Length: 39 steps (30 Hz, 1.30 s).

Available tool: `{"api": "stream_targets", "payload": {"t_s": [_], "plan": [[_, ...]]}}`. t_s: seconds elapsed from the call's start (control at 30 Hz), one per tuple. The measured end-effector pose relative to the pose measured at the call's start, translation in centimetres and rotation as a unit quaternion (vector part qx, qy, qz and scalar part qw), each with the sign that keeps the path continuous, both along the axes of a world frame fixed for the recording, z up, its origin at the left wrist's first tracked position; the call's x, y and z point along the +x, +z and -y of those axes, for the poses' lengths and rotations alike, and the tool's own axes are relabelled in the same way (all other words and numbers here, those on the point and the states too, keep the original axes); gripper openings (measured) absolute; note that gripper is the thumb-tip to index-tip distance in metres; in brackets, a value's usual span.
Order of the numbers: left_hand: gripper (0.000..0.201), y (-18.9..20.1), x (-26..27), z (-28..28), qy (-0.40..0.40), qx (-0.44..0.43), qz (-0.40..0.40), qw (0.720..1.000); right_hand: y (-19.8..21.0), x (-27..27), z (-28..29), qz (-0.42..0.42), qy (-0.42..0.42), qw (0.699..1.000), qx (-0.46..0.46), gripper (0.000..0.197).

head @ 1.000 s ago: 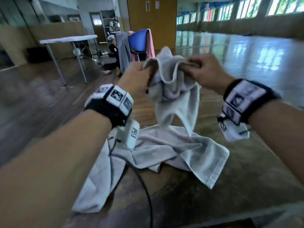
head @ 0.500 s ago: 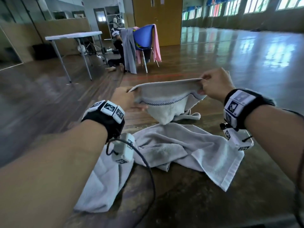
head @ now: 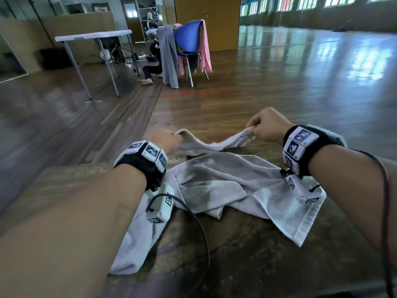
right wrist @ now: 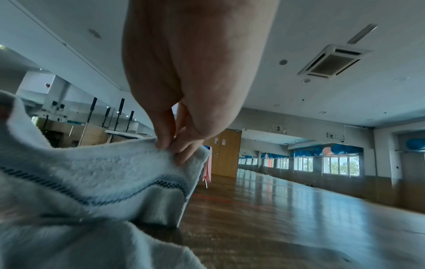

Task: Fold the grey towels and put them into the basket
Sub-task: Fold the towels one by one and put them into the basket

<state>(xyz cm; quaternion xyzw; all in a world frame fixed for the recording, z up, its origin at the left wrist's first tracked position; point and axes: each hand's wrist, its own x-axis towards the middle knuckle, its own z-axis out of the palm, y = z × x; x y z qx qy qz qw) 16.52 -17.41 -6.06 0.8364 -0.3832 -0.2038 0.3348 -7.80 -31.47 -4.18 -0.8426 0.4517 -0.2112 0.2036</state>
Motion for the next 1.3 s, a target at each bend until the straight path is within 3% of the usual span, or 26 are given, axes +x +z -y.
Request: {"api": "stream_targets", "payload": {"t_s": [0.1,0.17,0.27,0.37,0.5,0.53,0.6,0.67,0.7,0.73,0.83,0.93,1.03,1.1,1.2,1.3], "plan": [[0.032,-1.3,-0.4,-0.2,-0.01,-0.006,-0.014,1.0,-1.7,0.3,-0.1,-0.004,-0.01,1.0,0.002,0.014],[0.038,-0.9,-0.3,0.0,0.014,-0.024,0.027,0.999,-1.9,0.2,0.1,0.011,-0.012,1.0,-0.025,0.017],[0.04,1.2,-0.6,-0.1,0.074,-0.17,0.062,0.981,-1.0,0.0,0.1,0.084,-0.006,0.986,-0.144,0.02],[0.041,2.9,-0.9,0.0,0.053,-0.262,0.064,0.961,0.0,0.1,0.0,0.142,0.008,0.964,-0.224,0.021],[0.032,2.7,-1.0,0.3,0.038,-0.074,0.07,0.994,0.1,-0.6,1.0,0.042,0.012,0.985,-0.165,0.009],[0.031,2.6,-1.1,0.2,0.025,-0.056,0.044,0.997,0.0,-1.0,1.1,0.04,0.006,0.986,-0.164,0.009],[0.025,2.8,-1.5,0.4,0.018,-0.107,-0.065,0.992,0.0,-1.7,1.1,0.08,0.005,0.98,-0.184,0.009],[0.026,3.7,-2.2,0.3,0.06,-0.164,-0.265,0.948,0.0,-2.2,1.0,0.108,0.016,0.968,-0.224,0.018],[0.023,3.8,-2.3,0.4,0.072,-0.185,-0.307,0.931,-0.1,-2.5,1.0,0.114,0.017,0.964,-0.239,0.021],[0.021,3.9,-2.5,0.7,0.068,-0.196,-0.271,0.94,-0.2,-2.8,1.2,0.121,0.012,0.96,-0.251,0.022],[0.024,3.5,-3.1,0.7,-0.006,-0.2,-0.02,0.98,-0.1,-4.2,1.6,0.154,-0.031,0.951,-0.266,0.022],[0.043,2.9,-3.2,0.2,-0.035,-0.096,0.114,0.988,-0.1,-5.4,1.4,0.143,-0.059,0.962,-0.225,0.024],[0.038,1.8,-3.8,-1.1,-0.104,0.094,0.157,0.978,-0.9,-6.6,0.3,0.035,-0.085,0.986,-0.136,0.02],[0.024,1.3,-4.5,-2.6,-0.156,0.151,0.185,0.958,-2.0,-7.8,-1.1,-0.013,-0.083,0.992,-0.092,0.018],[0.025,1.2,-5.4,-4.8,-0.178,0.162,0.18,0.954,-3.0,-9.6,-3.4,0.001,-0.073,0.996,-0.06,0.02],[0.024,2.3,-6.0,-7.1,-0.163,0.097,0.155,0.97,-3.2,-11.2,-5.7,0.07,-0.066,0.994,-0.058,0.029]]}}
